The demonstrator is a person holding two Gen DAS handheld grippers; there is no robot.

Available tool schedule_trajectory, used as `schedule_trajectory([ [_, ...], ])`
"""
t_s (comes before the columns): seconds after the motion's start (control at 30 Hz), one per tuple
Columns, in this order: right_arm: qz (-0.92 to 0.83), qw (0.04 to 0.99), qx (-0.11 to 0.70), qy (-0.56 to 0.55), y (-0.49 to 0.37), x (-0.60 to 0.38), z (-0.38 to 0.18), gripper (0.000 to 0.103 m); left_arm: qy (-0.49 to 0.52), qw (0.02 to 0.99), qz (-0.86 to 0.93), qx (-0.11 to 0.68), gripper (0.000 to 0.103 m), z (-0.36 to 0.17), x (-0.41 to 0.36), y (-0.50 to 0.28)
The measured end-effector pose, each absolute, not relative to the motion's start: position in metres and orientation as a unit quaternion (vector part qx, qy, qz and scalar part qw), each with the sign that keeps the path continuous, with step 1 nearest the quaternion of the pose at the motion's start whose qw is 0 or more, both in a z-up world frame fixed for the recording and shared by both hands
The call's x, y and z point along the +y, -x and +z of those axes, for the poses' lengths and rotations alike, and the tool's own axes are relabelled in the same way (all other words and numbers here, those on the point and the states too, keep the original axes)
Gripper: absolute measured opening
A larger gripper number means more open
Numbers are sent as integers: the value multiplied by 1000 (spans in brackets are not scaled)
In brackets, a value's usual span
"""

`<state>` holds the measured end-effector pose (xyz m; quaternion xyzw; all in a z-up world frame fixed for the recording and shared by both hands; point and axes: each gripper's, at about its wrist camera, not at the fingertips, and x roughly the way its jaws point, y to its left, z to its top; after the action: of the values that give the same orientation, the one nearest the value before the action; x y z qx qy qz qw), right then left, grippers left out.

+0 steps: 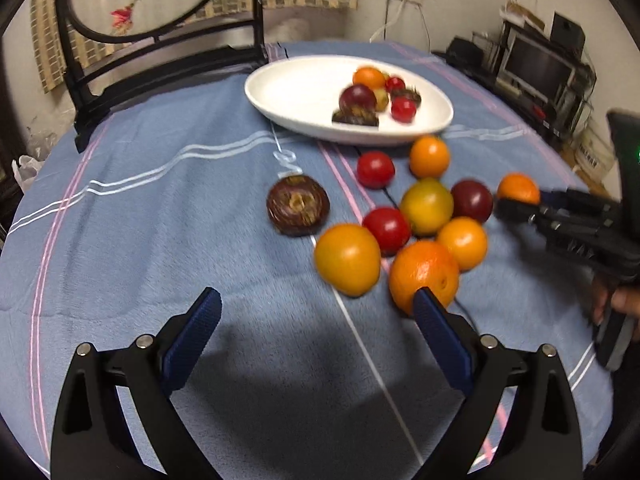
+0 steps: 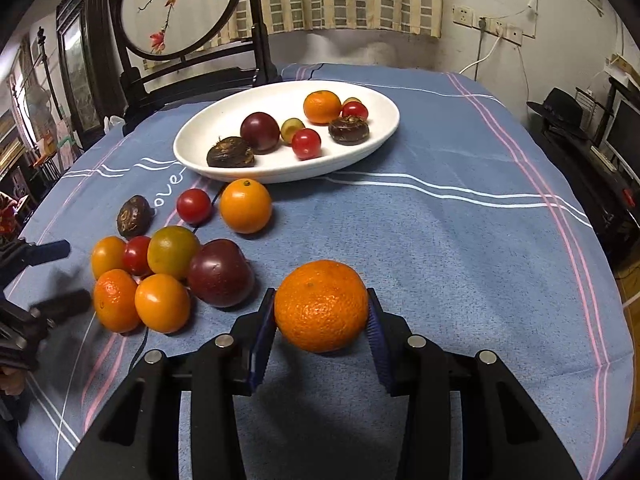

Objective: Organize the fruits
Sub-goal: 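Lift the mandarin with the right tool while the left tool grasps another mandarin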

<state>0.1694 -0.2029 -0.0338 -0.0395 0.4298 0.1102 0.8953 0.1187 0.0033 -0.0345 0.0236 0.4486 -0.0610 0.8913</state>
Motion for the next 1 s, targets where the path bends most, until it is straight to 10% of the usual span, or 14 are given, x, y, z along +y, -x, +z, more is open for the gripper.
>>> schedule_trajectory([
  [0.53, 124, 897, 422, 45, -164, -198, -29, 43, -45, 887, -61, 455, 82, -40, 6, -124],
  [1.0, 131, 896, 419, 56, -161, -191, -27, 43, -19, 895, -68, 440, 41, -49, -12, -141],
])
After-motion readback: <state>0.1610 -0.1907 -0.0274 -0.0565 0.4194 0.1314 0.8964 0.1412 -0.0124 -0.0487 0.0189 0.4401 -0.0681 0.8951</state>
